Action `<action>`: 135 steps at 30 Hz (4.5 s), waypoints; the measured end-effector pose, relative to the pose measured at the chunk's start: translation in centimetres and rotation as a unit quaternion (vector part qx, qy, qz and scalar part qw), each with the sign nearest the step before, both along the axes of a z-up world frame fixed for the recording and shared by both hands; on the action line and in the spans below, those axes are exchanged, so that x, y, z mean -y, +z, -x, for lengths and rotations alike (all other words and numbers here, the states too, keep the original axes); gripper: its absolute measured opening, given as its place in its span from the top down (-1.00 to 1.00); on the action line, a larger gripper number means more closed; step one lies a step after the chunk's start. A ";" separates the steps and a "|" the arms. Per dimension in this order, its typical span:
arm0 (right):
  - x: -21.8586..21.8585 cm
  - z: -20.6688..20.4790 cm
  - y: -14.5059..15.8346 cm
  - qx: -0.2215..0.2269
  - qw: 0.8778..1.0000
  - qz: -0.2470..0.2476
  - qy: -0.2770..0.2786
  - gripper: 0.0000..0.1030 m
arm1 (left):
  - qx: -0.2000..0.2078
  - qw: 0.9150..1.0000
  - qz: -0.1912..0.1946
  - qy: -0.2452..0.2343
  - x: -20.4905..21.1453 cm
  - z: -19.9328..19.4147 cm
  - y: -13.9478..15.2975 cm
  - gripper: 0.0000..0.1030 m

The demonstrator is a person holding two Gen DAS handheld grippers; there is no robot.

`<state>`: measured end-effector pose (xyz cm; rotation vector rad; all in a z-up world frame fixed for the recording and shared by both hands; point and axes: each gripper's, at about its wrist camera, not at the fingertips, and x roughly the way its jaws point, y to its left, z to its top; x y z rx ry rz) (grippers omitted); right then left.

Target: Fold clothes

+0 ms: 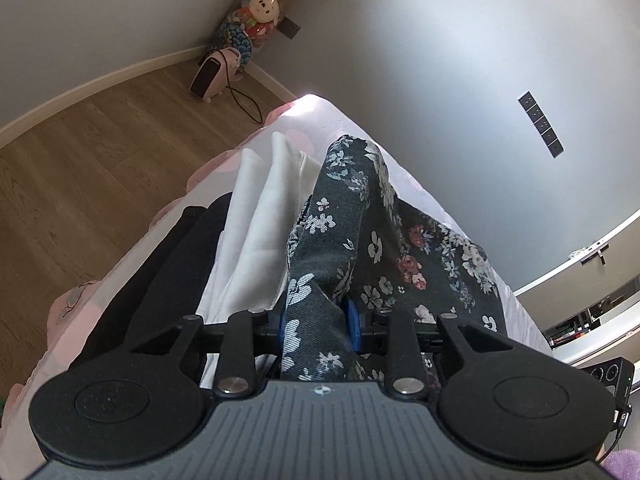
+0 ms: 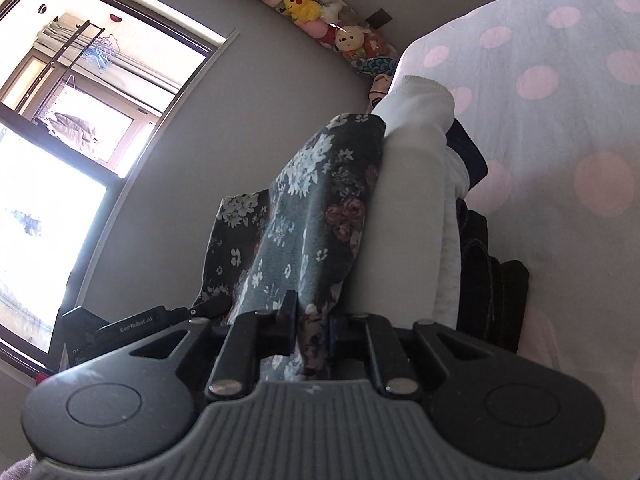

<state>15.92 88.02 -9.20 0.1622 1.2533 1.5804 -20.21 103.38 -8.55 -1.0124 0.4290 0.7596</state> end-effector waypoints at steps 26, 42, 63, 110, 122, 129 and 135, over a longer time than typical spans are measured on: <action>-5.9 1.7 3.4 0.321 0.946 -0.030 0.023 0.98 | -0.216 0.971 -0.099 0.016 -0.4 -8.4 2.8 0.52; -0.3 3.8 8.9 0.375 0.920 -0.097 0.056 0.82 | -0.221 0.958 -0.184 -0.015 5.4 -4.1 11.0 0.56; 9.6 7.6 3.5 0.337 0.930 -0.146 0.010 0.70 | -0.206 0.954 -0.217 0.033 14.2 -0.8 5.9 0.75; 29.8 11.1 -1.1 0.413 0.898 -0.150 -0.004 -0.65 | -0.267 0.904 -0.272 0.193 42.2 -7.5 -0.5 -0.78; 30.2 10.9 -2.0 0.408 0.903 -0.135 -0.004 -0.65 | -0.276 0.903 -0.261 0.201 42.8 -8.0 -1.2 -0.73; 30.5 10.8 -2.1 0.409 0.903 -0.134 -0.002 -0.65 | -0.266 0.908 -0.250 0.205 43.1 -7.7 -1.4 -0.70; 30.8 10.8 -2.0 0.407 0.903 -0.136 0.000 -0.64 | -0.268 0.908 -0.249 0.206 43.4 -7.6 -1.3 -0.65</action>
